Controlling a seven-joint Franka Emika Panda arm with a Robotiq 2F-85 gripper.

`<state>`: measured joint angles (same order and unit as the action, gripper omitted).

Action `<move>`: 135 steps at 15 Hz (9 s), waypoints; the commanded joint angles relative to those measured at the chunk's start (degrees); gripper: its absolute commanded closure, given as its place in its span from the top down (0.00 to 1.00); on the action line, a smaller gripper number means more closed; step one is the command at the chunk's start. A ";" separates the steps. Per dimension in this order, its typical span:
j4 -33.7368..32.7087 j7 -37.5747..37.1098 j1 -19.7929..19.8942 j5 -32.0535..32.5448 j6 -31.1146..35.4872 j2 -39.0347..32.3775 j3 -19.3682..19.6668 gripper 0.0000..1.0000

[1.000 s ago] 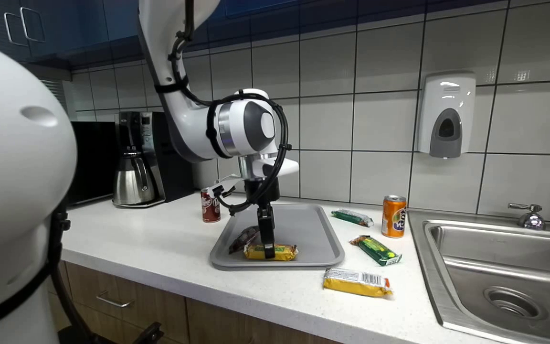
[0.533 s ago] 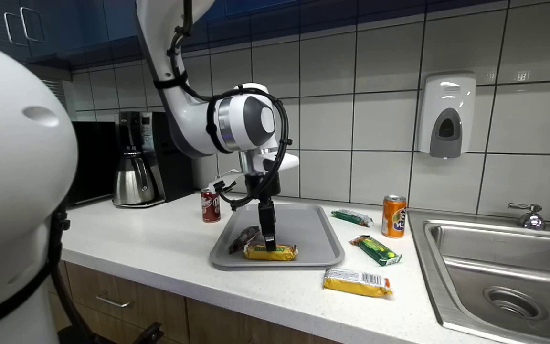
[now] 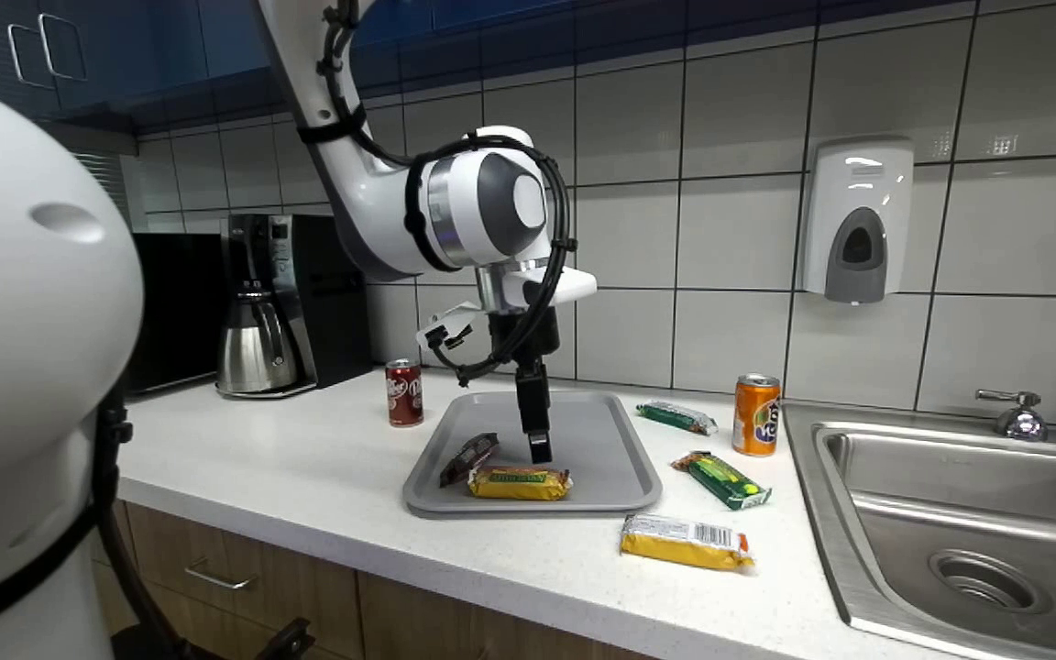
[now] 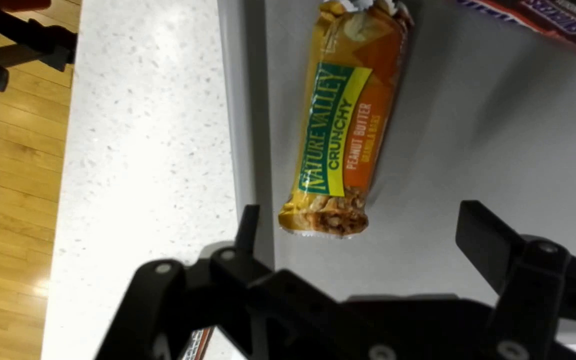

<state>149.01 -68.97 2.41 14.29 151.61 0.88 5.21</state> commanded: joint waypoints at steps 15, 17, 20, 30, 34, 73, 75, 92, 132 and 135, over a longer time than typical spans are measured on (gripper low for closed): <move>4.66 -6.87 13.10 3.83 -2.91 7.66 0.83 1.00; 4.14 -8.38 14.15 4.59 -3.31 7.13 1.23 1.00; 3.30 -10.80 15.33 6.04 -3.44 5.81 1.87 1.00; -4.30 -14.57 13.85 9.12 -2.81 -4.64 6.38 1.00; -6.67 -13.82 12.38 8.39 -2.78 -8.16 8.90 1.00; -0.64 -11.09 7.04 10.11 2.15 -4.87 13.29 1.00; -0.46 -11.06 7.17 10.90 2.23 -4.68 13.66 1.00; -0.09 -10.93 7.40 11.72 2.37 -4.48 14.15 0.17; -14.95 -11.41 -1.32 6.28 1.67 -14.80 3.81 0.17; -15.29 -11.17 -2.23 6.32 1.83 -15.40 4.61 0.17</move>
<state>135.14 -80.70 1.62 21.50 153.10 -13.51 8.46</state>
